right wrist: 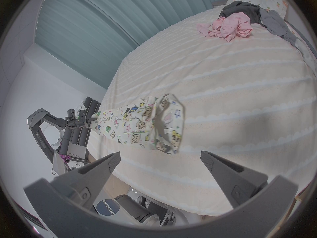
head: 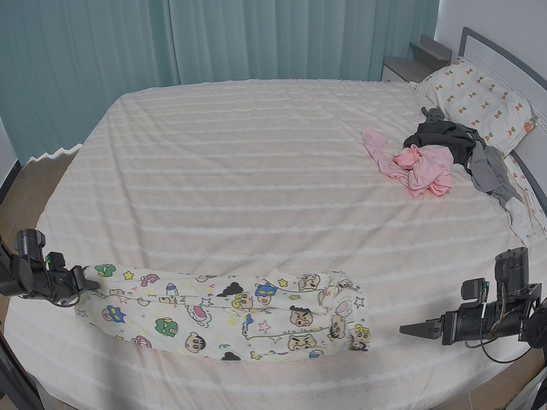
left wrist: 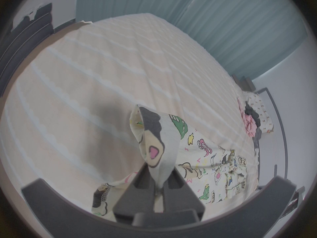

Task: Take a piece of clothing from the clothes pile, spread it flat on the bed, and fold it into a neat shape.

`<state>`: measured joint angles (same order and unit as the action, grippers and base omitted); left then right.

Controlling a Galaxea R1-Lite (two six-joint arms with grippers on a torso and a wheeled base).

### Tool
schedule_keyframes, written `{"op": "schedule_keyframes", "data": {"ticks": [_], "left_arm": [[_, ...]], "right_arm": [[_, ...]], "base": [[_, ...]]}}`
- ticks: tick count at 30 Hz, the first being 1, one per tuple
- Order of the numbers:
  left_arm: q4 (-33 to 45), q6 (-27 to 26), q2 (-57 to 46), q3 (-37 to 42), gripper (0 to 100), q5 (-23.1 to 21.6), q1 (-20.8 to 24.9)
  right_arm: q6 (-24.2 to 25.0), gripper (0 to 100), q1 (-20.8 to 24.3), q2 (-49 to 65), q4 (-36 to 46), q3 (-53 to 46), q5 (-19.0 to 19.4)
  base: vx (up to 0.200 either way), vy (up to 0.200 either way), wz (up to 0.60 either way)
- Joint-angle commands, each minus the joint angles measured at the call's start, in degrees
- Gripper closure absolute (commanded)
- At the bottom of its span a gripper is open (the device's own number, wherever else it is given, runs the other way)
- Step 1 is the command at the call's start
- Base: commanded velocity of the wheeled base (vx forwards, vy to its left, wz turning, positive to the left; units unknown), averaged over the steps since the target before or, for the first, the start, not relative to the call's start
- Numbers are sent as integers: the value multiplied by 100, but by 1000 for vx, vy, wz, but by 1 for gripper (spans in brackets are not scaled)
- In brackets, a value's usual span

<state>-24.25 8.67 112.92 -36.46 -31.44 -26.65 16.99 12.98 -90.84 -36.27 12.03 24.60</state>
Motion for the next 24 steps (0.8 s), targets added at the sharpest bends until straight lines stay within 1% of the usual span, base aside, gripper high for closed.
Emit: {"op": "schedule_keyframes", "data": {"ticks": [1,2,3,5,8,10,13,15,16,17,19,20,21,22,23,24], "left_arm": [[579,-357,-121,-722,100,-345,-1000],[781,-357,-121,-907,100,-389,-1167],[878,-357,-121,-994,100,-407,-1237],[1308,-366,-121,-1355,100,-451,-1484],[1660,-357,-183,-1706,100,-565,-1659],[1950,-322,-288,-1917,100,-565,-1703],[2416,-322,-552,-1979,100,-556,-1659],[2688,-322,-780,-1926,100,-521,-1422],[2803,-313,-886,-1882,100,-477,-1202],[2803,-313,-886,-1882,100,-477,-1202],[2908,-252,-1237,-1566,100,6,-640],[2899,-216,-1325,-1487,100,147,-455],[2899,-216,-1325,-1487,100,147,-455],[2882,126,-1651,-1320,100,481,222],[2882,126,-1651,-1320,100,481,222],[2882,724,-1905,-1311,100,718,907]], "right_arm": [[-3,0,2,5,-3,-8,10],[-3,0,2,5,-3,-8,10],[-3,0,2,-3,-3,-8,10],[-3,0,2,-3,-3,-8,10],[-3,0,-33,5,-12,-8,10],[-3,0,-77,23,-38,10,1],[6,0,-129,40,-56,18,27],[6,0,-129,40,-56,10,27],[-3,0,-129,49,-56,10,27],[-3,0,-129,49,-56,10,27],[-12,0,-129,49,-65,10,10],[-12,0,-129,58,-73,1,1],[-12,0,-129,58,-73,1,1],[-3,0,-129,58,-73,10,1],[-3,0,-129,58,-73,10,1],[-3,0,-129,67,-73,10,10]], "base": [[0,0,0],[0,0,0],[0,0,0],[0,0,0],[0,0,0],[0,0,0],[0,0,0],[0,0,0],[0,0,0],[0,0,0],[0,0,0],[0,0,0],[0,0,0],[0,0,0],[0,0,0],[0,0,0]]}}
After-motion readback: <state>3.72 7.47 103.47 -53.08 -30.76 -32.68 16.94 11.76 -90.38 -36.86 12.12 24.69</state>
